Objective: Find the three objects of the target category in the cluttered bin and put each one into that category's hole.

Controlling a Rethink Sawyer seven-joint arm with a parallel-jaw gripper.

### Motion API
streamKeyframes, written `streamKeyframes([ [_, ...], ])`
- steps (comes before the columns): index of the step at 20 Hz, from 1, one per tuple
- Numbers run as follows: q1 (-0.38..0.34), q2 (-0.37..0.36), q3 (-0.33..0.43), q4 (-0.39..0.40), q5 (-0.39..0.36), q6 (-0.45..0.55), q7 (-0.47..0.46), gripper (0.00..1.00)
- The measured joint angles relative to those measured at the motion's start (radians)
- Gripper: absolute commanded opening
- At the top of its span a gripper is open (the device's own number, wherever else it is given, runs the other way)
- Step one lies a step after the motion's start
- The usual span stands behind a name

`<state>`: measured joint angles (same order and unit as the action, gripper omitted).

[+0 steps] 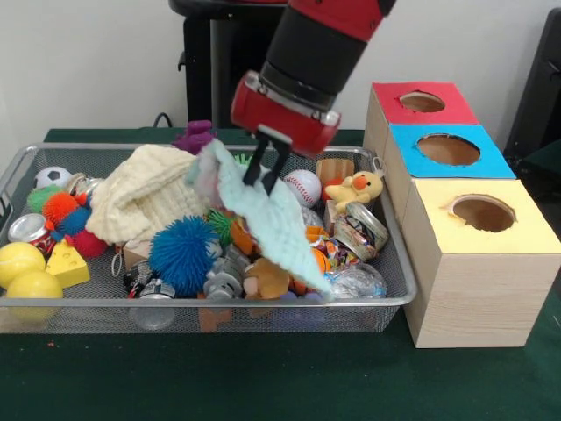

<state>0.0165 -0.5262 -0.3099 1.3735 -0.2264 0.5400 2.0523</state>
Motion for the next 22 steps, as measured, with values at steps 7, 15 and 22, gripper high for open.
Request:
streamKeyframes([
  [7, -0.035, -0.064, -0.047, -0.054, -0.028, 0.061, 0.0, 0.0],
  [15, -0.073, -0.077, -0.052, -0.069, -0.048, 0.062, 0.0, 0.0],
  [22, -0.101, -0.076, -0.05, -0.066, -0.047, 0.062, 0.0, 0.0],
])
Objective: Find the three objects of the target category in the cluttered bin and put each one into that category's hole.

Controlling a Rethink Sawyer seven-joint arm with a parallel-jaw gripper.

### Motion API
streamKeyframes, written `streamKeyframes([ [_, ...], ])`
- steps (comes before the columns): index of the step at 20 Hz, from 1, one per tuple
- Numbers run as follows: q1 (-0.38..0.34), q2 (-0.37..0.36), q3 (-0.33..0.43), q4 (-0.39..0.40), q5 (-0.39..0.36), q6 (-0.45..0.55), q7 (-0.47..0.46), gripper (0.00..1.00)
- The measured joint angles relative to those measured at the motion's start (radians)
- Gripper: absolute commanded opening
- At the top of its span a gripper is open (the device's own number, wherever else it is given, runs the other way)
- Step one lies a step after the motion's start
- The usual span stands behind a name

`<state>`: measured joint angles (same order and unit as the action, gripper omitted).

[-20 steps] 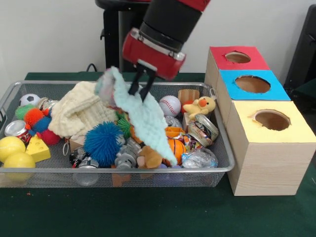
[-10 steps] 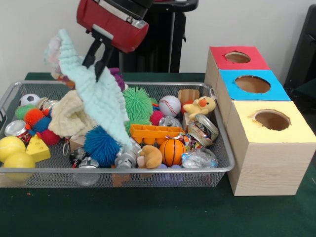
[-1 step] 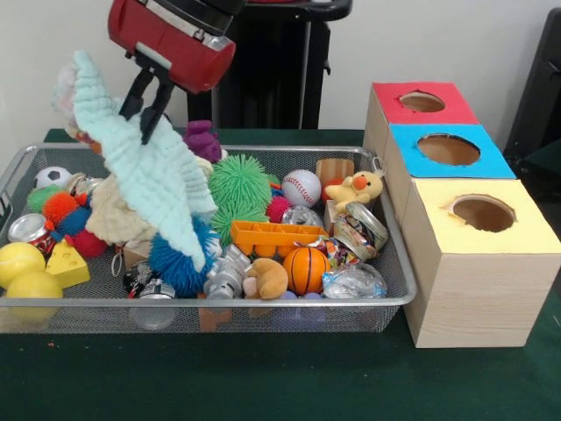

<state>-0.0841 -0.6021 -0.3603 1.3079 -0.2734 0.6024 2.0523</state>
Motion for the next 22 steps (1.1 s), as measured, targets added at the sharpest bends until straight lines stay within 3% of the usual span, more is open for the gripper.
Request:
streamKeyframes([
  [5, -0.018, 0.003, 0.005, 0.007, 0.003, 0.002, 0.0, 0.0],
  [6, -0.028, 0.004, 0.009, 0.011, 0.003, 0.002, 0.0, 1.0],
  [17, -0.051, 0.002, 0.03, 0.044, 0.011, 0.002, 0.0, 1.0],
  [22, -0.063, -0.024, 0.079, 0.087, 0.058, 0.002, 0.0, 1.0],
])
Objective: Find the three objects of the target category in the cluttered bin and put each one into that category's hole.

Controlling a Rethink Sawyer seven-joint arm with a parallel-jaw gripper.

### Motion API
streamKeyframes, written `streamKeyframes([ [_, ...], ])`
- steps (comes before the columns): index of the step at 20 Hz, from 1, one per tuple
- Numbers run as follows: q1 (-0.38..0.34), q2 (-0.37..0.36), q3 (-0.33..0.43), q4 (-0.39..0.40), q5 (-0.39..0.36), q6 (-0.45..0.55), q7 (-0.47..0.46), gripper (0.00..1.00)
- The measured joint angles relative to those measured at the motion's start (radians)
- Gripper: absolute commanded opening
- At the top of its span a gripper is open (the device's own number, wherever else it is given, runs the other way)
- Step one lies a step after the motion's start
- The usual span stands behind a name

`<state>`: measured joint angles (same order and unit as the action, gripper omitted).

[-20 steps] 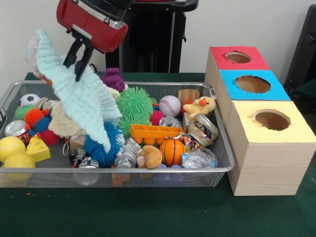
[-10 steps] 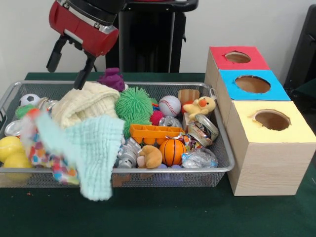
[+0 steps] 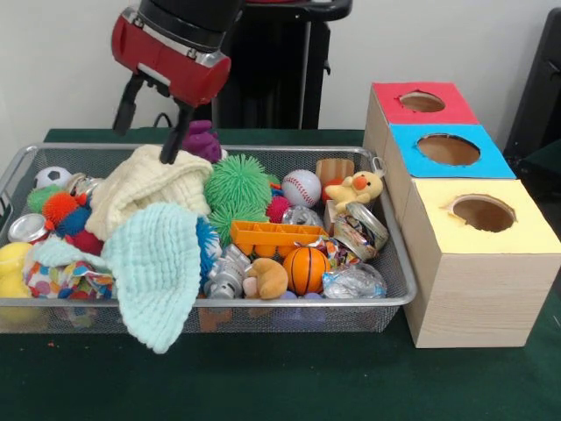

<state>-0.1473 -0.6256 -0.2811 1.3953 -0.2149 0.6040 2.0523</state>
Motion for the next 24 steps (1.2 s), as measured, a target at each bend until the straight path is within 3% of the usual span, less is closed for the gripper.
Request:
streamKeyframes([
  [12, -0.059, -0.035, 0.16, 0.097, 0.148, 0.0, 0.0, 1.0],
  [24, -0.073, 0.009, 0.244, 0.142, 0.184, -0.06, 0.0, 1.0],
])
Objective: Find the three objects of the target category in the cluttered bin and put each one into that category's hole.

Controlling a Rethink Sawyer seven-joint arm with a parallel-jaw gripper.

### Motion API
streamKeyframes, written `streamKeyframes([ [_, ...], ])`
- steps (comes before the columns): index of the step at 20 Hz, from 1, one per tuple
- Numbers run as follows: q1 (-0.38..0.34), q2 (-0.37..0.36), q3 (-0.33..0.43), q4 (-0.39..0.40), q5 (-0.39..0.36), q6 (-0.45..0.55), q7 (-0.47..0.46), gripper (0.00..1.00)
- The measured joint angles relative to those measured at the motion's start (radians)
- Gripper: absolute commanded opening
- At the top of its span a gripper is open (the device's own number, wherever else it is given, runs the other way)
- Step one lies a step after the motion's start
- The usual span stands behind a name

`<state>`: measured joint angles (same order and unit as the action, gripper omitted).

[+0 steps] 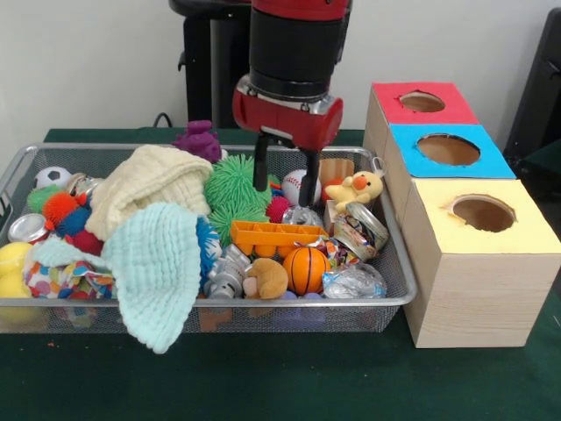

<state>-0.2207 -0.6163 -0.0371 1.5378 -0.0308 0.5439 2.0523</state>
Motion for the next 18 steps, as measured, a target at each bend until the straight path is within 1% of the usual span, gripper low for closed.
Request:
streamKeyframes([
  [6, -0.002, 0.037, 0.025, 0.021, 0.007, -0.079, 0.0, 1.0],
  [9, -0.003, 0.047, 0.03, 0.033, 0.008, -0.101, 0.0, 1.0],
  [18, -0.012, 0.048, 0.062, 0.065, 0.012, -0.109, 0.0, 1.0],
])
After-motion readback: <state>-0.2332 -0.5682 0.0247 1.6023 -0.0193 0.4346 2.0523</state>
